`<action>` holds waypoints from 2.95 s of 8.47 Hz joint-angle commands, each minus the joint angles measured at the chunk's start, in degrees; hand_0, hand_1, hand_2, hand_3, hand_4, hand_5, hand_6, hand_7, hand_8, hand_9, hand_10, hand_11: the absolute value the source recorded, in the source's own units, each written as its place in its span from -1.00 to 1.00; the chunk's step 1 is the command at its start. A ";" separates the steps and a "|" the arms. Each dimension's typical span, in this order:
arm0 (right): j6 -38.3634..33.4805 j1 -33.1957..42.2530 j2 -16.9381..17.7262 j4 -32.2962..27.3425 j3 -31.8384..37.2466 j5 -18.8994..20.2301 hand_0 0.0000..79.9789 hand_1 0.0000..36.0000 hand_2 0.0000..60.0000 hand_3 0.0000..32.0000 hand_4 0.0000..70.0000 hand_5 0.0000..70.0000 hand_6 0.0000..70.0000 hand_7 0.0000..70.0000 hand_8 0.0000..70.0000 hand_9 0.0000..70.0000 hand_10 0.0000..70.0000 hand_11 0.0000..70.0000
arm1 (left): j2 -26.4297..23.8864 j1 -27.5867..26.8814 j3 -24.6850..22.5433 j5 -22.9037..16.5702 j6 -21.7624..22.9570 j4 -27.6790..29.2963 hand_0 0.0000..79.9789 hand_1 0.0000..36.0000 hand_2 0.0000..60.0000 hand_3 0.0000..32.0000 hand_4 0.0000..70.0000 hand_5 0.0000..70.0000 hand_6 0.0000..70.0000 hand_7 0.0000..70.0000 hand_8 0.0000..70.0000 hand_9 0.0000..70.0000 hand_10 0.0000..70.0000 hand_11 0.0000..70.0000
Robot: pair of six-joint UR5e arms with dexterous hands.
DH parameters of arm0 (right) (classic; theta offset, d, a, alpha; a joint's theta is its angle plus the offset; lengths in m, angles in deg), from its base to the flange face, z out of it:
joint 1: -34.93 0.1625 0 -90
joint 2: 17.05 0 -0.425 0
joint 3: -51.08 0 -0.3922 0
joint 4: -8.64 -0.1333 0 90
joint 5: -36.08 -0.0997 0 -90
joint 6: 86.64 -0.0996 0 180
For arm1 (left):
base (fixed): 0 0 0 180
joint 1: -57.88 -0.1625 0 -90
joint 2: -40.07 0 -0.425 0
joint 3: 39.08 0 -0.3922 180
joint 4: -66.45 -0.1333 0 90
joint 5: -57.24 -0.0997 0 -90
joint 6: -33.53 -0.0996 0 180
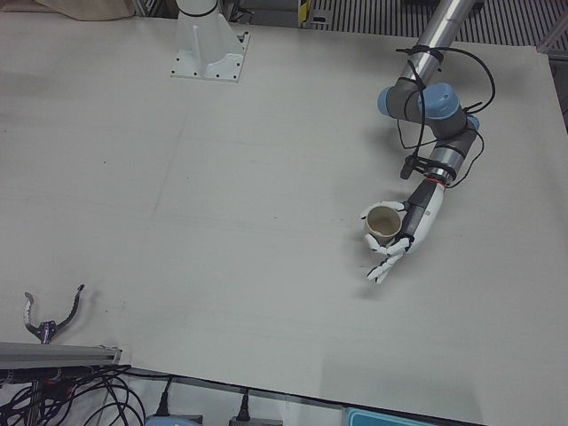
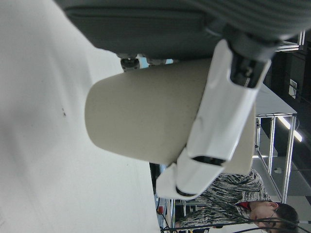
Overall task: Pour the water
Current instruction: 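Move the right hand toward the white paper cup, then close the right hand around the white paper cup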
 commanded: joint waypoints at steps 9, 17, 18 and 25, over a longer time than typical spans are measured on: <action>-2.47 -6.23 -12.57 -21.54 36.41 -3.23 0.46 0.41 -0.23 -1.00 -0.20 -0.72 -0.31 -0.41 -0.57 -0.52 -1.00 -1.00 | 0.16 -0.41 -3.86 0.02 1.01 -6.62 1.00 1.00 1.00 -1.00 0.09 1.00 -0.51 -0.69 -0.70 -0.90 -0.83 -0.63; -5.01 -11.23 -21.10 -29.80 50.65 -8.14 0.33 0.20 -0.20 -1.00 -0.33 -0.74 -0.42 -0.75 -0.52 -0.44 -1.00 -1.00 | 0.95 -0.59 -6.31 -0.51 1.01 -8.11 1.00 1.00 1.00 -1.00 0.06 1.00 -0.53 -0.71 -0.71 -0.91 -0.84 -0.65; -5.01 -12.37 -22.15 -29.80 50.57 -8.67 0.34 0.20 -0.20 -1.00 -0.31 -0.73 -0.39 -0.69 -0.48 -0.38 -1.00 -1.00 | 0.87 -0.59 -6.49 -0.51 1.01 -8.38 1.00 1.00 1.00 -1.00 0.06 1.00 -0.53 -0.71 -0.71 -0.91 -0.84 -0.65; -4.39 -25.81 -22.86 -29.45 51.09 -19.90 0.35 0.24 -0.26 -1.00 -0.37 -0.74 -0.41 -0.63 -0.55 -0.48 -1.00 -1.00 | 0.52 -0.59 -7.02 -0.51 1.10 -9.44 1.00 1.00 1.00 -1.00 0.06 1.00 -0.53 -0.70 -0.71 -0.91 -0.84 -0.64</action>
